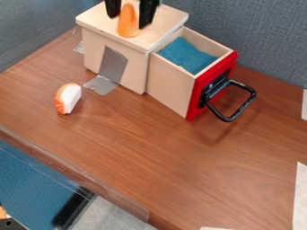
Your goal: Move the yellow object to the middle bottom of the table
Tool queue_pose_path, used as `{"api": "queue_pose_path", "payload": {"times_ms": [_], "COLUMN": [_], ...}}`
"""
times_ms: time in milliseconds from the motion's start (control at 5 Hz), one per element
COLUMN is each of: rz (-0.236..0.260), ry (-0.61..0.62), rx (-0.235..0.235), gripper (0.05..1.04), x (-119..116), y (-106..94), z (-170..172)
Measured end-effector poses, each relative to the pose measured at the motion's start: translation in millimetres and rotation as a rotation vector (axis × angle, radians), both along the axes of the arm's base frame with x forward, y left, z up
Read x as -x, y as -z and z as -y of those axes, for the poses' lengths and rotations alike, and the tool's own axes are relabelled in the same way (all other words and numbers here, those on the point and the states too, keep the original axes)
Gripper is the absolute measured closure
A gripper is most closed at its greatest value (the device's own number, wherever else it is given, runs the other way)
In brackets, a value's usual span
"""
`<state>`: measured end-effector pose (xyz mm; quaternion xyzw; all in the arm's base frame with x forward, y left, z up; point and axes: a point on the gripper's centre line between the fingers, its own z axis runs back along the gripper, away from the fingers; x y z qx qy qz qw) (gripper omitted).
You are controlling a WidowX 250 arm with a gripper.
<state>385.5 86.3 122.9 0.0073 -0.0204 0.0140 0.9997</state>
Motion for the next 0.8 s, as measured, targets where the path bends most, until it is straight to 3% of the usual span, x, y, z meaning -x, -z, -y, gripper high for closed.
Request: {"api": "queue_pose_path", "payload": {"times_ms": [200, 400, 600, 800], "rz": [-0.012, 0.000, 0.005, -0.014], "ry": [-0.011, -0.015, -0.024, -0.017], "rx": [0.003, -0.011, -0.023, -0.005], "gripper": [0.428, 0.526, 0.540, 0.749], "x": [3, 1, 0, 9], "y": [11.7, 14.0, 15.0, 21.2], "z": [4, 10, 14, 18]}}
